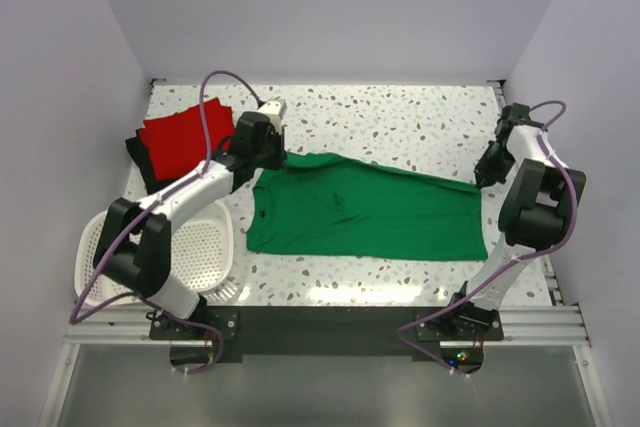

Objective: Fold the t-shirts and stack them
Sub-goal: Fold the tshirt

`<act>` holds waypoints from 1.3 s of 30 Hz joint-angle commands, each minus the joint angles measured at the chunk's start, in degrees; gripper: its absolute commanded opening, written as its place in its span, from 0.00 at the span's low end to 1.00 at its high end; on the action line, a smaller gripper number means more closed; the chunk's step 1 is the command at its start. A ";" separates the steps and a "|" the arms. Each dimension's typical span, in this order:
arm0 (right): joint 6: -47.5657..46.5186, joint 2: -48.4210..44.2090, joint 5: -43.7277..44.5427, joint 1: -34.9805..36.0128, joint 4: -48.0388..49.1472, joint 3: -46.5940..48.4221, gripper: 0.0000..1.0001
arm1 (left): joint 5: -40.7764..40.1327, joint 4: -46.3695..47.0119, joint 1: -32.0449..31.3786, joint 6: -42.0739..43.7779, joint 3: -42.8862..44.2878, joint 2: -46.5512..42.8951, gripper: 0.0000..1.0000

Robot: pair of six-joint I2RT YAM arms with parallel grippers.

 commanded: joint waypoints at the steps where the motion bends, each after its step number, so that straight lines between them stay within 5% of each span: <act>1: -1.22 -3.17 3.81 -0.21 0.05 0.46 0.00 | -5.03 -0.99 -1.28 0.87 -3.37 -5.95 0.00; 29: 0.62 -8.80 9.61 -0.30 -2.94 -7.10 0.00 | -9.26 -9.52 -4.80 -5.72 -17.35 -25.82 0.00; 33: 1.85 -8.53 11.02 -0.21 -4.26 -6.84 0.33 | -7.33 -9.69 -5.24 -6.60 -19.19 -28.11 0.00; 39: 3.35 -13.45 10.41 0.22 -2.42 -6.22 0.46 | -4.16 -9.34 -5.76 -7.48 -22.27 -29.52 0.00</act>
